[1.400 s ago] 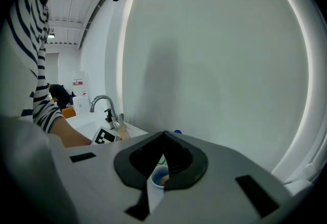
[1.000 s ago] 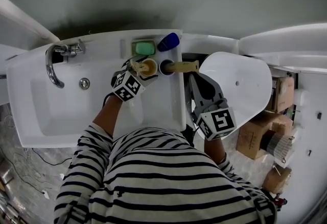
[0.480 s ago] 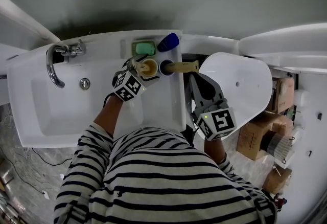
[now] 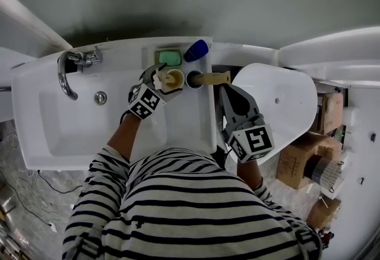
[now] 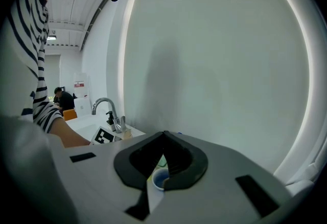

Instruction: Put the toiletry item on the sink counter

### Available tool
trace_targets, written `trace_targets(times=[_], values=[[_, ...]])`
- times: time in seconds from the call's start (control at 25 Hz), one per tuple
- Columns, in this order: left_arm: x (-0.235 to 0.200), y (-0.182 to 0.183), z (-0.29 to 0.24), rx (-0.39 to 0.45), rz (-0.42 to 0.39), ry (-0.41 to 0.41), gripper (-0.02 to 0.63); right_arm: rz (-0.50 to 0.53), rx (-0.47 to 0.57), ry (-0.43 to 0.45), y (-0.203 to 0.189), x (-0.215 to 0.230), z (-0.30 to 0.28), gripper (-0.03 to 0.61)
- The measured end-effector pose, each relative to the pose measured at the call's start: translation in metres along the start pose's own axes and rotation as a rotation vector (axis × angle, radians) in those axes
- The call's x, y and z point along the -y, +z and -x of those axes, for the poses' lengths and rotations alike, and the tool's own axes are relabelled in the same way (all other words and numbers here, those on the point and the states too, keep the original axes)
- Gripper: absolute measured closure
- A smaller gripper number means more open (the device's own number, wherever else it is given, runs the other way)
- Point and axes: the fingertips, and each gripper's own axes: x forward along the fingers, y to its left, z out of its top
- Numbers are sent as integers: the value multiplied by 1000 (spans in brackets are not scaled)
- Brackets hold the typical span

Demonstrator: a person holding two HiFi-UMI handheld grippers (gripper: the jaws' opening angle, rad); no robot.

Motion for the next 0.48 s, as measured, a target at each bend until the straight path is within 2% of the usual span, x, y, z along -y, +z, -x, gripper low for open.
trace_targets(times=[0.08, 0.32, 0.48], values=[[-2, 0, 6, 5, 33, 6, 175, -1, 9, 0, 2, 0, 2, 571], [-2, 2, 24, 7, 67, 43, 167, 3, 38, 4, 7, -5, 8, 571], [-9, 10, 47, 75, 191, 127, 167, 1, 61, 11, 10, -10, 12, 571]])
